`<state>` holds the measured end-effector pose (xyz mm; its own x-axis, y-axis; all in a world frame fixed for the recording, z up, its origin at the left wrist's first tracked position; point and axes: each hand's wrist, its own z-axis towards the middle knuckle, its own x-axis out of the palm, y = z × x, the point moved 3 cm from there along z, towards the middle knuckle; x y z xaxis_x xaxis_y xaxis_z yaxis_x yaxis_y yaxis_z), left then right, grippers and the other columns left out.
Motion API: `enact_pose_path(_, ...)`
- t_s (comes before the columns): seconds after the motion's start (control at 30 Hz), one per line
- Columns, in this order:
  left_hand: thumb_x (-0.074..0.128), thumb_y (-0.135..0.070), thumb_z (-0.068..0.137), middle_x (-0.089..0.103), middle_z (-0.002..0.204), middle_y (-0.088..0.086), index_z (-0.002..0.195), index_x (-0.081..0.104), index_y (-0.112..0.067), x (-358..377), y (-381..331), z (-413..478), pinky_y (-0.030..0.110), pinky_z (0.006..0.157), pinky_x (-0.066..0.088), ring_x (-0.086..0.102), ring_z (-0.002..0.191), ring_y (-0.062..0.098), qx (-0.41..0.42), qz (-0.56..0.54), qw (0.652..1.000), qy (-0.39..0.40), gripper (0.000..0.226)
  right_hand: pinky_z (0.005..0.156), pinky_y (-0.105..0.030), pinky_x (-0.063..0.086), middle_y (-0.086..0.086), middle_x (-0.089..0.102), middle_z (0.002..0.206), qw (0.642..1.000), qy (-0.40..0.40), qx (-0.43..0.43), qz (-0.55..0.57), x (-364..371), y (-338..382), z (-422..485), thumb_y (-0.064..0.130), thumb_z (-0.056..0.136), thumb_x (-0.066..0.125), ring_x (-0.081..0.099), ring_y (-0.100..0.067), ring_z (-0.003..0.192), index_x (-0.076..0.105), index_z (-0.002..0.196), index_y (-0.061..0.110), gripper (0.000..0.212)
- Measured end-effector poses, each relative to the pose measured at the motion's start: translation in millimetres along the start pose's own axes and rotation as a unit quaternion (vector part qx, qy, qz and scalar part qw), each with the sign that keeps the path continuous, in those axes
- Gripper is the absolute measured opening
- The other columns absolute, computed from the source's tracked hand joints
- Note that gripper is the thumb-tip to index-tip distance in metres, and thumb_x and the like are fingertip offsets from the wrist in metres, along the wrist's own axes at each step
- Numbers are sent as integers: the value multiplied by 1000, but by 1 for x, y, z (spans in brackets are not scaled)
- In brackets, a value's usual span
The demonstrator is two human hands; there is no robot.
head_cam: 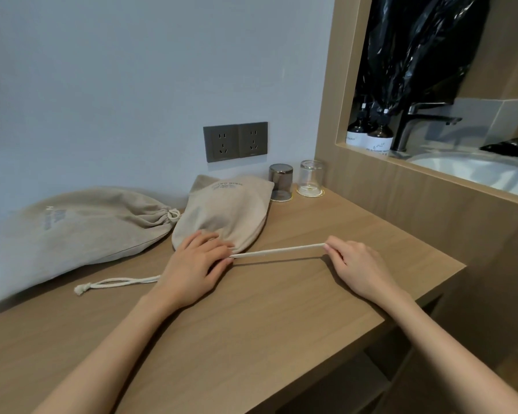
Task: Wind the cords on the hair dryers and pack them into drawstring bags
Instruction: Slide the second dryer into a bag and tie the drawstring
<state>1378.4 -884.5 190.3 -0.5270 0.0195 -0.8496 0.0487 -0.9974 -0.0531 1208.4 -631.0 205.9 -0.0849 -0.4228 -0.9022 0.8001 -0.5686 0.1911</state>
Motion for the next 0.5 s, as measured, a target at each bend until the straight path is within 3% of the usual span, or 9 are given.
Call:
enact_pose_path(0.13,37,-52,91,54,134,-15,115,62,-31,0,-3,-1,31,113,25,41,132,10,-8,-78,997,8,40,51,-26,35,5,52,71,999,4,40,-16,4,-1,1,32,102,32,52,-15,67,50,88,23,24)
enact_pose_path(0.27,53,-52,84,48,139,-7,128,54,-28,-19,6,-16,30,104,38,44,129,11,-26,-100,993,-53,49,66,-27,40,4,61,90,991,-113,62,-38,-2,-3,0,24,98,43,52,-15,85,63,98,18,21)
enact_pose_path(0.33,55,-50,82,51,132,-4,125,55,-24,-27,9,-24,27,101,36,46,122,14,-36,-74,994,-74,50,80,-31,38,0,61,108,989,-125,61,-56,0,7,1,16,92,50,50,-18,100,63,112,16,23)
enact_pose_path(0.4,59,-48,81,54,118,-3,114,58,-21,-31,13,-30,24,94,36,48,111,14,-60,-60,993,-82,43,88,-35,34,-1,59,115,987,-145,33,-52,2,28,2,18,89,48,46,-21,105,63,113,17,28)
enact_pose_path(0.5,69,-38,82,56,96,-6,95,57,-22,-31,12,-33,28,80,41,50,93,14,-101,-66,991,-62,24,77,-36,38,0,59,102,988,-149,-24,-21,12,75,5,33,90,37,48,-22,94,65,95,18,33)
